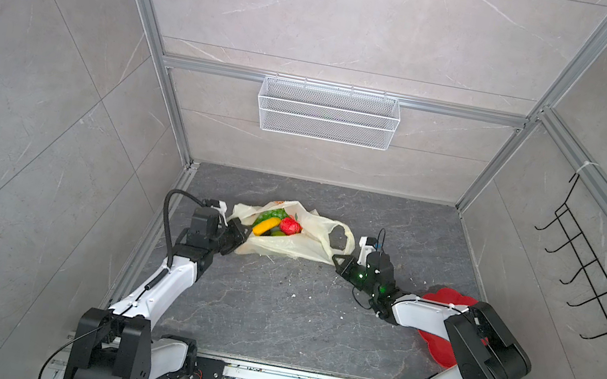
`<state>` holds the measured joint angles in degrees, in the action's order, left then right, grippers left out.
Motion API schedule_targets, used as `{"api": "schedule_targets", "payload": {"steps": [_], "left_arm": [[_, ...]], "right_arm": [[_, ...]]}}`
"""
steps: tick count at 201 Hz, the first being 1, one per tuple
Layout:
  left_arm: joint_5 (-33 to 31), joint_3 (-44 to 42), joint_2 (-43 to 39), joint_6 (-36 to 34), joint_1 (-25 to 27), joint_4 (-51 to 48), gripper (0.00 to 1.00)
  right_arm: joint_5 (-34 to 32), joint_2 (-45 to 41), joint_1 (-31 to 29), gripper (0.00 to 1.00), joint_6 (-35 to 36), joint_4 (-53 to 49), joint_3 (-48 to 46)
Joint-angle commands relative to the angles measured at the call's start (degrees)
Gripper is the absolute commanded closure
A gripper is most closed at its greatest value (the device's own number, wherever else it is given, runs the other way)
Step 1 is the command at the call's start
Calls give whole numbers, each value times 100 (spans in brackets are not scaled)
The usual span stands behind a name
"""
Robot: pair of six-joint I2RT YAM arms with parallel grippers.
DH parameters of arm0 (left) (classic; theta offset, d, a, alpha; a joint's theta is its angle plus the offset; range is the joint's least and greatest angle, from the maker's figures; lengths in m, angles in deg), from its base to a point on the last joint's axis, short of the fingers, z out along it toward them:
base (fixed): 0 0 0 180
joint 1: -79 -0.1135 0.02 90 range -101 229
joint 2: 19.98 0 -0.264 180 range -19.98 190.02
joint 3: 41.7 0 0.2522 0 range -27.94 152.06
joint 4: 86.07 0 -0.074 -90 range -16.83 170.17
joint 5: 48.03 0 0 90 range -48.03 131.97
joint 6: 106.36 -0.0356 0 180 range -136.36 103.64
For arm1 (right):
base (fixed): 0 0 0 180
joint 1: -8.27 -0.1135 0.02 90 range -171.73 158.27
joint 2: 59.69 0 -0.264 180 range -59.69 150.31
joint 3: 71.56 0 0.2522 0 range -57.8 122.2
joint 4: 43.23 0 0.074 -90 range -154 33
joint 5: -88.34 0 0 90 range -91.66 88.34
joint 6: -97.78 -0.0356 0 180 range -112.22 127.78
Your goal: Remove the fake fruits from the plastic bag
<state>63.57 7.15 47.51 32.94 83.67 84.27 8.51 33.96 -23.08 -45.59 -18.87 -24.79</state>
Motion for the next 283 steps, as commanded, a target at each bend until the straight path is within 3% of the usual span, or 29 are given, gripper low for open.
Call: {"api": "schedule_targets", "payload": {"steps": [1, 18, 32, 51, 86, 130, 152, 192, 231, 283], "left_arm": [[64, -482, -294, 41, -71, 490, 100], [204, -612, -424, -233, -68, 322, 100], [218, -687, -573, -377, -62, 240, 100], [143, -752, -733, -516, -45, 289, 100], [144, -662, -707, -679, -16, 322, 100], [-67, -666, -858, -863, 176, 110, 100], [-224, -698, -1020, -940, 339, -50, 100], [-362, -832, -1404, -948, 368, -203, 100], [-491, -946, -1737, -975, 368, -425, 100], [-473, -1175, -2039, -982, 368, -544, 100]], "right_arm": [[-92, 206, 93, 81, -281, 333, -256], [-253, -75, 88, 65, 12, -52, -307], [-548, -627, 13, 51, 426, -912, -188], [-1157, -1352, -323, 39, 1114, -2252, 201], [-2168, -2106, -962, 30, 1871, -4050, 902], [-2974, -2547, -1351, 29, 2585, -5439, 1601], [-3273, -2265, -1624, 29, 3036, -6021, 2324], [-3060, -1037, -1879, 28, 3671, -6283, 3549], [-3234, 451, -1892, 24, 4294, -6557, 4825], [-3181, 1641, -1892, 21, 4657, -6887, 6051]]}}
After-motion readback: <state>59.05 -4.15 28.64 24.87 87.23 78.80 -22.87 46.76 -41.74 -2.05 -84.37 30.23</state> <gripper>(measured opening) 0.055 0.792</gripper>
